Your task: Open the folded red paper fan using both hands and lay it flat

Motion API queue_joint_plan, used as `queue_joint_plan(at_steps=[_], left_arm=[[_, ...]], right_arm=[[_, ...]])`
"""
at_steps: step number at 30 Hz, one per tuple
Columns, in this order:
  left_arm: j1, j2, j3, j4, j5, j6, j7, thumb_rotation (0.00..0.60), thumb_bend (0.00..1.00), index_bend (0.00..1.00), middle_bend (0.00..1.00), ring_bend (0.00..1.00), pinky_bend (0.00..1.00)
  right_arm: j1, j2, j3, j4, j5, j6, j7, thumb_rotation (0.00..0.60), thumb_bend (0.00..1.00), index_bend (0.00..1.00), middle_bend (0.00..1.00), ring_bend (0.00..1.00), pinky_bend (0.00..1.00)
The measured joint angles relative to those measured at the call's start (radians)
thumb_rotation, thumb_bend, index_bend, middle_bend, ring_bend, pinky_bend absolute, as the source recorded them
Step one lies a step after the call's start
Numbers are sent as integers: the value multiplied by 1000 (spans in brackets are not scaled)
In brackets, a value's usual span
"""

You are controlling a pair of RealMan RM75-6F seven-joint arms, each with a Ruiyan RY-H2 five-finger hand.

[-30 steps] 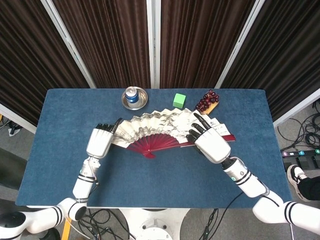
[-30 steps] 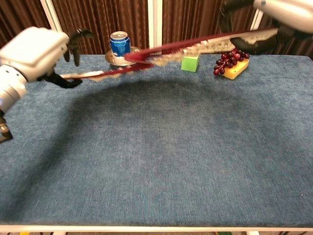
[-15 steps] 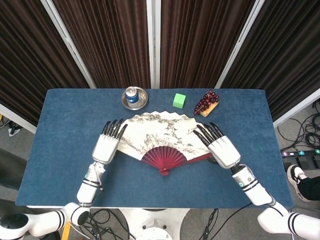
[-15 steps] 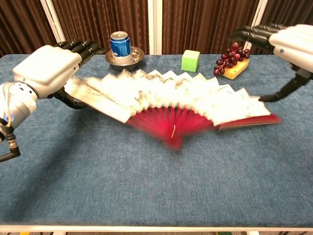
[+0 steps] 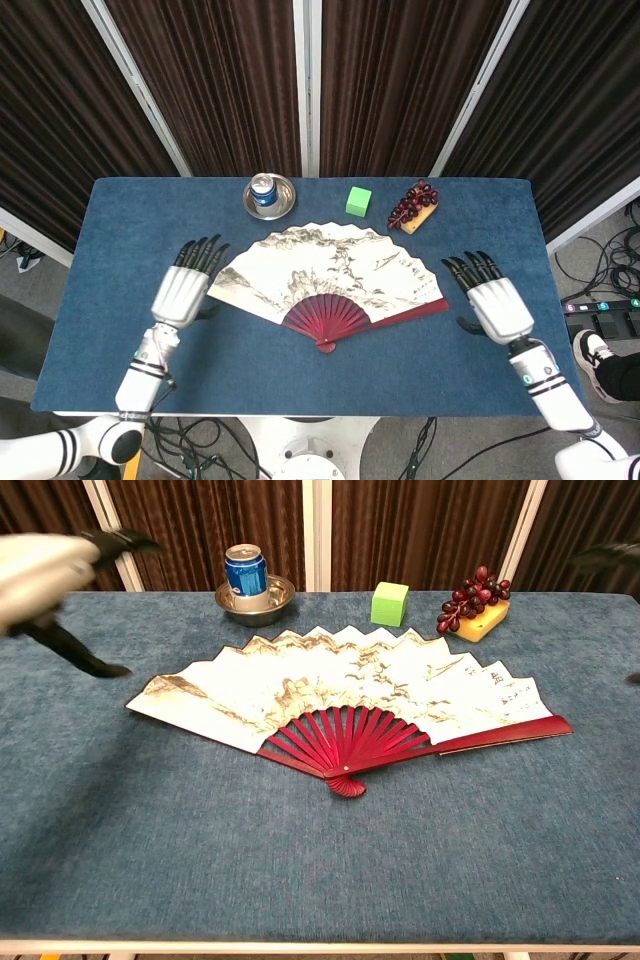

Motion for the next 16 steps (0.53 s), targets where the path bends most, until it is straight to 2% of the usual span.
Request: queue_joint_plan(at_steps=[4,7,11,16], left_arm=[[51,102,-12,18,-6,14,-187,600,0,44,51,0,106],[118,188,-2,60,-1,42,-296,600,0,45,51,0,106],[219,264,44,72,13,103,-337,600,0,53,51,0,106],[343,307,109,16,32,225,-337,600,0,72,52,0,105]], right_arm=[[-61,43,4,24,11,61,108,600,226,85,181,29,7],[-120,71,6,47,16,126,185,600,226,85,180,29,7],[-205,104,1,64,18,211,242,600,226,85,178,29,4],[-289,125,-17,61,19,271,254,600,226,86,179,29,0]])
